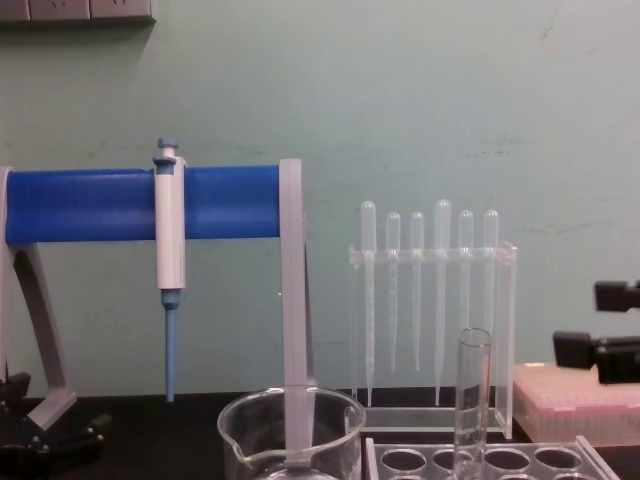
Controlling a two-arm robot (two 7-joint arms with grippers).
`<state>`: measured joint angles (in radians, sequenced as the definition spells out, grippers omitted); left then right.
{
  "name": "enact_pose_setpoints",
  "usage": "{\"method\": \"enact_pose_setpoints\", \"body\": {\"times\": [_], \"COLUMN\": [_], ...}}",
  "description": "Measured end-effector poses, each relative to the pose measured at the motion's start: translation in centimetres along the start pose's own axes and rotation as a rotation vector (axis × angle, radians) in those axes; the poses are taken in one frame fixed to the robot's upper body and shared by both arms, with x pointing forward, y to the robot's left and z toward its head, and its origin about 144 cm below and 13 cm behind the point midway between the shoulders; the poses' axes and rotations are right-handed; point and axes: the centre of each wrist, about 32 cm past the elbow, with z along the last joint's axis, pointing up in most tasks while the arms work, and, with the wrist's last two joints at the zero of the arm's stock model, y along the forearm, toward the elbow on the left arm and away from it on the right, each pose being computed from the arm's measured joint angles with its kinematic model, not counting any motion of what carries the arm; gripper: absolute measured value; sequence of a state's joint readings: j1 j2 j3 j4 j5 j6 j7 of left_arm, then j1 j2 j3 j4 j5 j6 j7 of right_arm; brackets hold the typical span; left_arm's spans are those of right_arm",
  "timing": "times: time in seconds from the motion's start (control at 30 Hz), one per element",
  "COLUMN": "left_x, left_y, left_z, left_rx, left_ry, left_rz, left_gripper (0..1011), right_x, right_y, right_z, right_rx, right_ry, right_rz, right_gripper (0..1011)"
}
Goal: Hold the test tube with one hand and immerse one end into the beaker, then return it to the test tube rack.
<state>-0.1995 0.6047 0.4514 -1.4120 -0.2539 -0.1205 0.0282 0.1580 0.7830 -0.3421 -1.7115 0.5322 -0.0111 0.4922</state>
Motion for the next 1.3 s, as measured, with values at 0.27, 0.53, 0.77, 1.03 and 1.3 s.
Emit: {"method": "enact_pose_setpoints", "body": {"times": [0.27, 0.53, 0.77, 1.03, 1.3], "left_x": [0.0, 0.0, 0.0, 0.0, 0.0], "left_y": [0.0, 0.0, 0.0, 0.0, 0.0], "left_z": [0.0, 0.0, 0.0, 0.0, 0.0], "left_rx": [0.000, 0.000, 0.000, 0.000, 0.000], "left_ry": [0.000, 0.000, 0.000, 0.000, 0.000], "left_rz": [0.000, 0.000, 0.000, 0.000, 0.000], "left_gripper": [1000, 1000, 1000, 1000, 1000], "right_x": [0.8, 1.4, 1.9, 2.4, 2.7], "right_y": [0.5, 2.1, 3.9, 5.6, 6.9], "right_z": [0.2, -0.4, -0.3, -0.3, -0.6], "right_rx": [-0.035, -0.051, -0.068, -0.070, -0.051], "right_ry": [0.009, 0.022, 0.006, -0.002, -0.001], "right_rz": [0.172, 0.279, 0.350, 0.368, 0.366], "right_gripper": [1003, 1003, 1003, 1003, 1003]}}
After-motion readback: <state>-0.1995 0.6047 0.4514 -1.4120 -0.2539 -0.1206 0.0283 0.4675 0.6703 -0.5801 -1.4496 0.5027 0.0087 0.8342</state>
